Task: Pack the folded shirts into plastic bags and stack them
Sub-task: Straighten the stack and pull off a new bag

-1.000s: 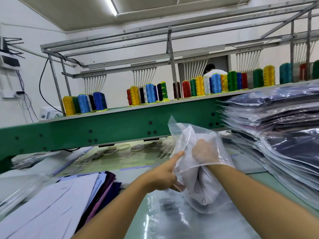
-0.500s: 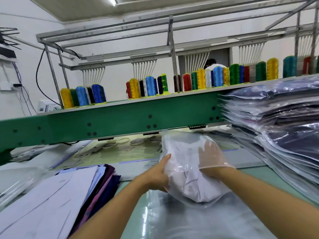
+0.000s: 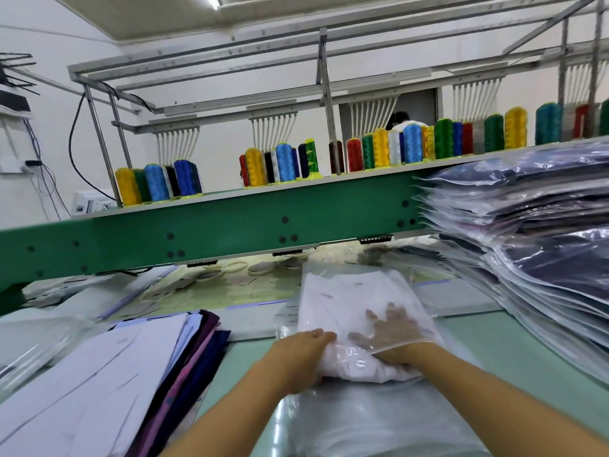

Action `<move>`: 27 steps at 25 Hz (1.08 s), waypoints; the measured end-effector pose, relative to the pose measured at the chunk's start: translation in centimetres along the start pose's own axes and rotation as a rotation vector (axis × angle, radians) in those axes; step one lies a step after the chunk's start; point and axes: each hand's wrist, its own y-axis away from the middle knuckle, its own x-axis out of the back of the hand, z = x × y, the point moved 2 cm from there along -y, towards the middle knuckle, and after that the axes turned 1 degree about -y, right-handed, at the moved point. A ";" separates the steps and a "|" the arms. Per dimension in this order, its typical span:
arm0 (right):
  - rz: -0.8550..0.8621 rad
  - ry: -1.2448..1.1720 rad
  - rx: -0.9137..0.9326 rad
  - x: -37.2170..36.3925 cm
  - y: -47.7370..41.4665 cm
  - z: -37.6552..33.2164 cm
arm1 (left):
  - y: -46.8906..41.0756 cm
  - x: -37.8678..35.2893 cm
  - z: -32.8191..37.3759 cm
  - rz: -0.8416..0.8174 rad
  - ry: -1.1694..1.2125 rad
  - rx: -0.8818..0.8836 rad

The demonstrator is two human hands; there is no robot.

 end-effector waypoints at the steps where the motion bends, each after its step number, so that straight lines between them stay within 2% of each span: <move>1: 0.017 -0.025 -0.008 -0.2 0.1 0.4 | -0.1 -0.5 0.3 0.009 -0.058 0.005; 5: 0.110 -0.054 0.080 -1.3 0.4 0.5 | -0.3 -1.3 1.0 0.061 -0.269 0.020; 8: 0.089 0.038 0.260 -2.1 1.8 0.6 | -0.4 -1.4 1.1 0.111 -0.292 0.022; 12: 0.071 -0.070 0.453 -1.7 6.1 2.6 | -0.2 -1.5 1.2 0.179 -0.260 0.060; 14: 0.150 -0.044 0.529 -1.2 8.0 3.5 | -0.1 -1.5 1.0 0.211 -0.224 0.085; 17: 0.320 0.194 0.518 0.1 10.2 5.0 | 0.3 -1.5 1.0 0.250 -0.165 0.111; 21: 0.670 0.291 0.669 0.8 12.1 6.4 | 0.9 -1.1 1.1 0.289 -0.112 0.117; 23: 0.743 0.184 0.545 0.9 12.2 7.4 | 1.2 -0.8 0.9 0.308 -0.102 0.108; 27: 0.579 0.085 0.240 -0.1 10.9 8.7 | 1.9 -0.5 1.0 0.350 -0.086 0.086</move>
